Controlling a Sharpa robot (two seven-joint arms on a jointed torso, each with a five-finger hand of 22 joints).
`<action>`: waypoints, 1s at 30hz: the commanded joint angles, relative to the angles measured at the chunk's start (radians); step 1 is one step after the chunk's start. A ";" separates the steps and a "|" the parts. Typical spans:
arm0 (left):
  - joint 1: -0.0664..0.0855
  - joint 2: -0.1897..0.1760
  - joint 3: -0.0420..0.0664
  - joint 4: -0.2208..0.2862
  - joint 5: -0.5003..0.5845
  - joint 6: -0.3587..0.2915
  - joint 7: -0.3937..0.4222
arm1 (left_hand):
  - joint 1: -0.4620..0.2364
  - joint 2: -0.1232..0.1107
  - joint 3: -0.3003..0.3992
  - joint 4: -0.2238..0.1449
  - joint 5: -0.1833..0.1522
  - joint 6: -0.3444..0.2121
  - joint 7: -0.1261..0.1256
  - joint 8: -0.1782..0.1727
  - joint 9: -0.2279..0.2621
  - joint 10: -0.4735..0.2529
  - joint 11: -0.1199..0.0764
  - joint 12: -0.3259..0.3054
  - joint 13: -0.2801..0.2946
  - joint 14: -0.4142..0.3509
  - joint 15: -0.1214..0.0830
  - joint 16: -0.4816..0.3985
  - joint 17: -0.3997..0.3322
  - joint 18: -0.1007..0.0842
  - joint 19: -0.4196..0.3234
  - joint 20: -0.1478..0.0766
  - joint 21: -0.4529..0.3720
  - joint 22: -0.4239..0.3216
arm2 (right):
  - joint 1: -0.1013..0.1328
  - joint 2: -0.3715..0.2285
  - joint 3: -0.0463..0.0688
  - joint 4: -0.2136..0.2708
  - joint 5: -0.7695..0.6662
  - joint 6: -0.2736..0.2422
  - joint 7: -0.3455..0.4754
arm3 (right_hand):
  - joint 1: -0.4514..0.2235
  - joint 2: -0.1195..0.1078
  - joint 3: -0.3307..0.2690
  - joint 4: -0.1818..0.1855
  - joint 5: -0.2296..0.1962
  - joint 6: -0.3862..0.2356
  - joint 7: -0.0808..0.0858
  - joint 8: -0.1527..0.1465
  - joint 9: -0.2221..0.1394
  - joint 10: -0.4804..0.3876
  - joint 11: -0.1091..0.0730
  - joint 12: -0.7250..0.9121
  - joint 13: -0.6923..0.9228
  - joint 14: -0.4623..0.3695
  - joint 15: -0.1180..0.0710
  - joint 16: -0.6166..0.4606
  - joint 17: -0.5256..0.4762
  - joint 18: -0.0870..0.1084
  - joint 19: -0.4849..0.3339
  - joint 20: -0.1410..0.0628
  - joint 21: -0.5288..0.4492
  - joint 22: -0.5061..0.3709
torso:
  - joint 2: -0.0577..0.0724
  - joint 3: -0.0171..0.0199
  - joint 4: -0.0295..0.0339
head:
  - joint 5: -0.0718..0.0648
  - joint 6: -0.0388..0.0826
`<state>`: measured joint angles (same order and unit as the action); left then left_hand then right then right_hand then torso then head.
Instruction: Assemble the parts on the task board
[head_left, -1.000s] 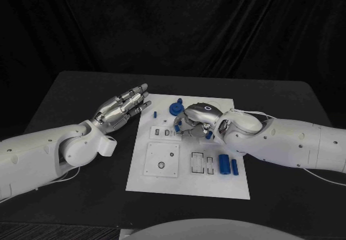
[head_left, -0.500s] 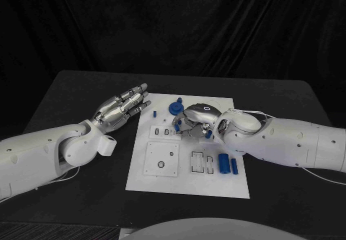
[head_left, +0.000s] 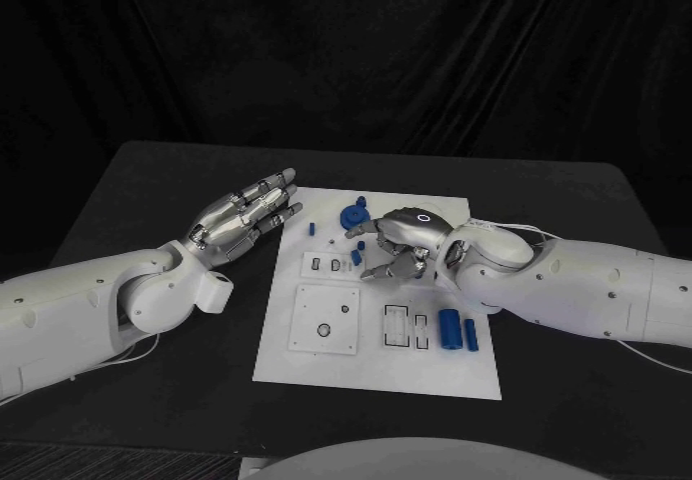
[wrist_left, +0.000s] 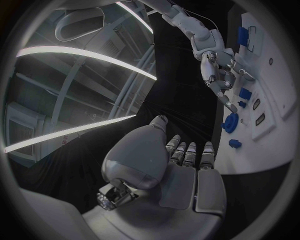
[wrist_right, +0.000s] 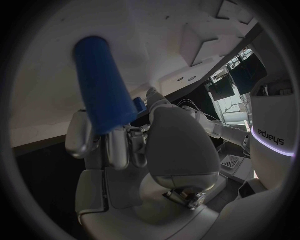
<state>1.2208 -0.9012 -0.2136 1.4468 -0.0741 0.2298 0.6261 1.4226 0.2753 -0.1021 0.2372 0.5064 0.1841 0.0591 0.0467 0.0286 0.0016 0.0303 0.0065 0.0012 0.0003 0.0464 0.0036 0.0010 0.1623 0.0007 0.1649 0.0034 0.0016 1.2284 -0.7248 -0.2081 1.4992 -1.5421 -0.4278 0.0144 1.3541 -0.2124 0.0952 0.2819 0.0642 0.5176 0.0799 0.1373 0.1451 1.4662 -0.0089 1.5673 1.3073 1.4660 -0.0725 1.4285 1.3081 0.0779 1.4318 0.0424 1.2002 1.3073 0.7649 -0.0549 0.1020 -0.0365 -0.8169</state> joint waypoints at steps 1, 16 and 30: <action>-0.001 -0.007 0.001 0.011 0.000 -0.040 0.033 | 0.002 -0.011 0.000 -0.009 -0.006 -0.001 0.006 0.004 0.001 0.000 0.005 -0.006 0.000 0.000 0.006 -0.004 -0.001 0.018 -0.001 0.005 -0.003 -0.002 | 0.019 -0.028 0.001 0.032 -0.003 -0.111 0.013 | -0.024 -0.048 -0.054 0.017 -0.011 -0.099 -0.009 -0.031 -0.033 0.105 -0.013 0.004 0.263 0.073 -0.009 -0.002 0.139 0.002 0.002 -0.011 -0.002 0.128 | 0.000 0.0006 0.0006 | 0.006 0.008; 0.036 -0.049 0.002 0.083 -0.252 -0.441 0.071 | 0.048 -0.110 -0.018 -0.116 -0.278 0.148 0.088 0.060 0.020 0.452 0.086 0.132 0.141 0.292 0.086 0.268 0.083 0.020 0.192 0.088 0.118 0.067 | 0.210 -0.213 0.001 0.179 0.153 -0.261 0.049 | -0.226 0.005 -0.184 0.019 -0.004 0.133 0.008 0.042 -0.001 0.105 -0.003 0.004 0.263 0.080 -0.004 0.019 0.156 -0.003 0.013 -0.012 0.015 0.140 | -0.007 0.0110 -0.0048 | 0.012 0.017; 0.166 -0.023 0.002 0.101 -0.923 -0.520 -0.443 | -0.138 -0.200 -0.094 0.045 -0.454 0.685 0.063 0.452 0.228 1.569 0.018 1.564 1.570 1.571 -0.038 1.567 1.570 -0.084 1.298 -0.061 1.297 1.085 | 0.237 -0.258 0.001 0.116 0.148 -0.274 0.095 | -0.155 0.137 -0.096 0.006 0.061 0.193 0.014 0.054 -0.009 0.105 0.005 0.004 0.263 0.085 0.003 0.043 0.174 -0.008 0.028 -0.002 0.040 0.159 | -0.016 0.0401 -0.0283 | 0.045 0.011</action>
<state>1.3834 -0.9277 -0.2116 1.5435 -0.7914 -0.3561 0.4178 1.3998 0.0963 -0.1641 0.2084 0.0752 0.8371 0.1459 0.3172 0.1383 1.3222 0.0851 1.3511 1.2805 1.1651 0.0414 1.3806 1.0137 0.1525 1.0674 0.1460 0.7932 0.5013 1.4644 -0.9816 -0.2079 1.6159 -1.3953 -0.6858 0.0906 1.2018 -0.0795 -0.0065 0.2856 0.1245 0.7042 0.0962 0.1879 0.1363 1.4659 -0.0094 1.5673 1.3080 1.4659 -0.0722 1.4678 1.3078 0.0778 1.4528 0.0393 1.2381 1.3079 0.7520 -0.0258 0.0826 0.0035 -0.8065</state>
